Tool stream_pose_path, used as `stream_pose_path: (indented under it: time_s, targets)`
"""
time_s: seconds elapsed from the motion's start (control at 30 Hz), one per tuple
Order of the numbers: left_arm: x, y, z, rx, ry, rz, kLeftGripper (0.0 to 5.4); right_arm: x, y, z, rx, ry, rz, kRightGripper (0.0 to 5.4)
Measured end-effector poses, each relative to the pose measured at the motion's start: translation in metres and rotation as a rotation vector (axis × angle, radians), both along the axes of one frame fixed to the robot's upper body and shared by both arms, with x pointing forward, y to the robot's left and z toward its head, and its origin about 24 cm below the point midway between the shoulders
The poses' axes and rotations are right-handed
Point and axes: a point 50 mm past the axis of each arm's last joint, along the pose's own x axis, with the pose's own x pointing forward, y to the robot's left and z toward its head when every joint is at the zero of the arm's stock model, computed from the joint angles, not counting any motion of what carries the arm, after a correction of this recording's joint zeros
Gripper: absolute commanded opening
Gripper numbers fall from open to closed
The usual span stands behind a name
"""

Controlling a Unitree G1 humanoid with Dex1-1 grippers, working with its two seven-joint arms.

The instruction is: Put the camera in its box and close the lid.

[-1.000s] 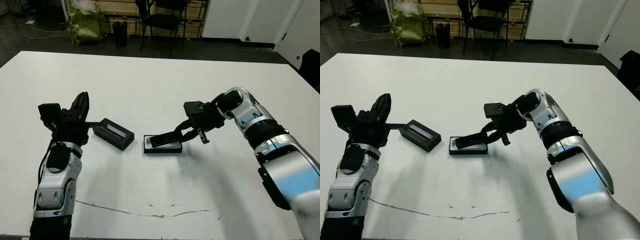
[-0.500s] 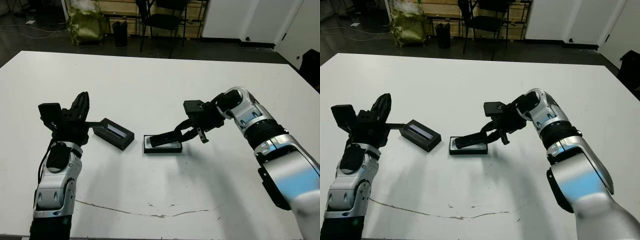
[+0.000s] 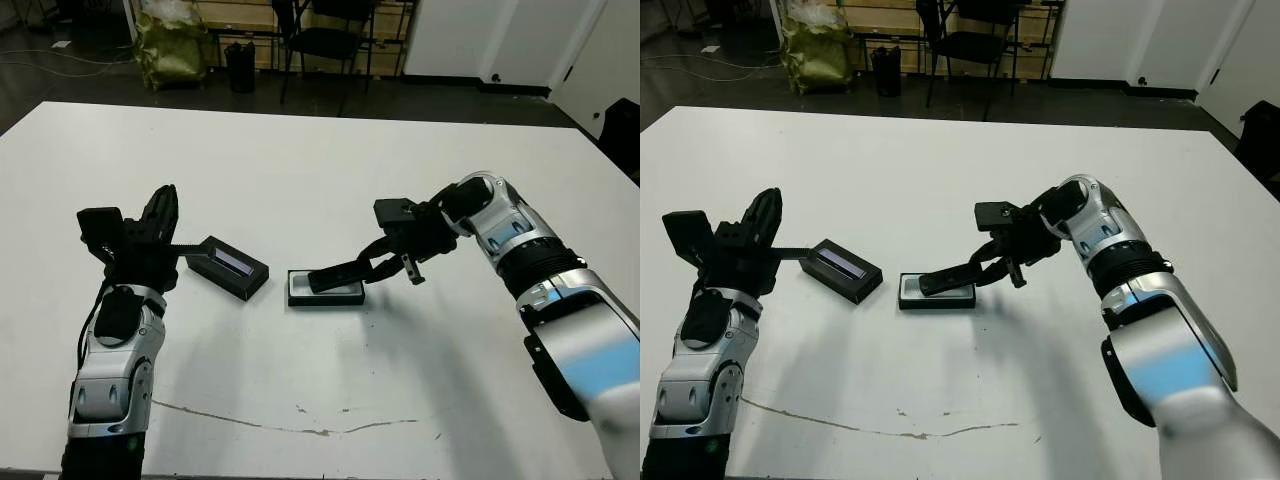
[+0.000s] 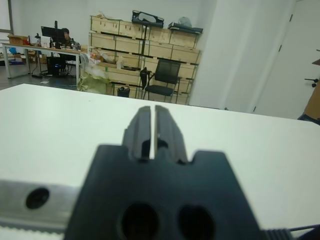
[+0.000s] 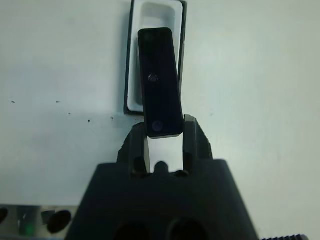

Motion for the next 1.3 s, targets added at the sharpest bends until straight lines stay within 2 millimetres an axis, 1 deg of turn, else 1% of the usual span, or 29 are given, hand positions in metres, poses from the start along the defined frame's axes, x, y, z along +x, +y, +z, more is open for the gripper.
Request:
stream_pose_path:
  time_s: [0.27, 0.37, 0.73, 1.03, 1.3]
  targets:
    - [0.000, 0.000, 0.000, -0.005, -0.004, -0.005, 0.00, -0.002, -0.008, -0.002, -0.007, 0.011, -0.015, 0.37]
    - [0.000, 0.000, 0.000, -0.005, -0.003, -0.005, 0.00, -0.002, -0.007, -0.002, -0.009, 0.005, -0.008, 0.37]
    - [-0.001, -0.002, -0.001, -0.004, 0.001, -0.006, 0.00, -0.003, 0.006, 0.006, -0.032, -0.034, 0.052, 0.37]
    - [-0.003, -0.002, -0.002, -0.008, 0.006, -0.001, 0.00, -0.003, 0.023, 0.006, -0.047, -0.035, 0.071, 0.37]
    - [-0.005, -0.004, -0.001, -0.008, 0.006, 0.004, 0.00, -0.003, 0.030, 0.005, -0.037, -0.046, 0.076, 0.37]
